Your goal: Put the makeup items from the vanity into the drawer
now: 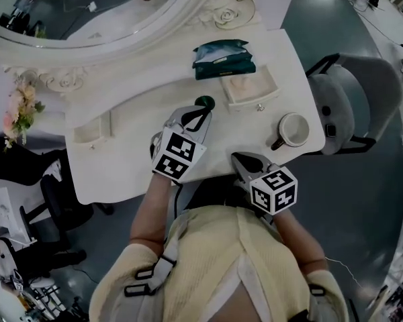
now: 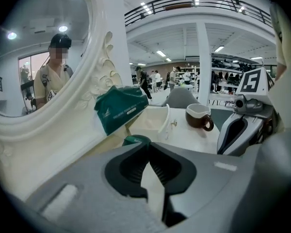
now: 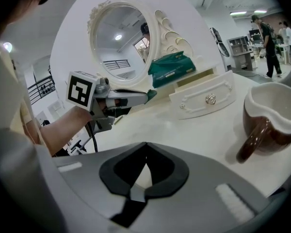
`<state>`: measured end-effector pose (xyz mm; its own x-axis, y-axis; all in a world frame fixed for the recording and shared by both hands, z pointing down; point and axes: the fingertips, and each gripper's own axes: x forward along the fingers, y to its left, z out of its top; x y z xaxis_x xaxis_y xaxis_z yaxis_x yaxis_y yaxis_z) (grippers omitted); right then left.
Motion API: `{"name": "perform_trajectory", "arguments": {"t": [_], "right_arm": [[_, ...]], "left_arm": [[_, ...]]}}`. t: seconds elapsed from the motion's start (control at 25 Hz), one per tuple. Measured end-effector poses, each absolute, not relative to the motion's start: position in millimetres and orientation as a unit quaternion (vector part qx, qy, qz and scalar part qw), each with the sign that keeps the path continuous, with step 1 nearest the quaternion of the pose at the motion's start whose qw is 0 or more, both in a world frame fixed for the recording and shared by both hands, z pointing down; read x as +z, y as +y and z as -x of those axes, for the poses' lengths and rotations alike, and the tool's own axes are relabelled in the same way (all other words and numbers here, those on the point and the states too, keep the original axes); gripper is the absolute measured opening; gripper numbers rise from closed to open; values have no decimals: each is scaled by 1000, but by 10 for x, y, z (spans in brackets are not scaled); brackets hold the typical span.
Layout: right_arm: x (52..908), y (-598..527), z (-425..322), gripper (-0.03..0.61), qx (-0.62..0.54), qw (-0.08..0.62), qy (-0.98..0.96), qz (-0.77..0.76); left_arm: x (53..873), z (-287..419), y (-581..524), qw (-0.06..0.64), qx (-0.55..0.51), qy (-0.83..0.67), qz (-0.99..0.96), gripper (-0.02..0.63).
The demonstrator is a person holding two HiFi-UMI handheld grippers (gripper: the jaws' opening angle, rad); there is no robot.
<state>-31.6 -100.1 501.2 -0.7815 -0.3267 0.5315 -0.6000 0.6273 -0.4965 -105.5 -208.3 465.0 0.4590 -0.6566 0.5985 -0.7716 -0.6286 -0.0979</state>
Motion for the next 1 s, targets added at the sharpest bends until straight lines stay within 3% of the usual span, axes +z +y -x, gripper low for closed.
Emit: {"name": "perform_trajectory", "arguments": {"t": [0.56, 1.0], "right_arm": [[5033, -1076, -176, 0, 361, 173, -851, -340], [5054, -1111, -473, 0, 384, 151, -827, -382]], "left_arm": [[4424, 234, -2386, 52, 288, -350, -890, 21], [4509, -12, -2614, 44, 293, -332, -896, 28]]}}
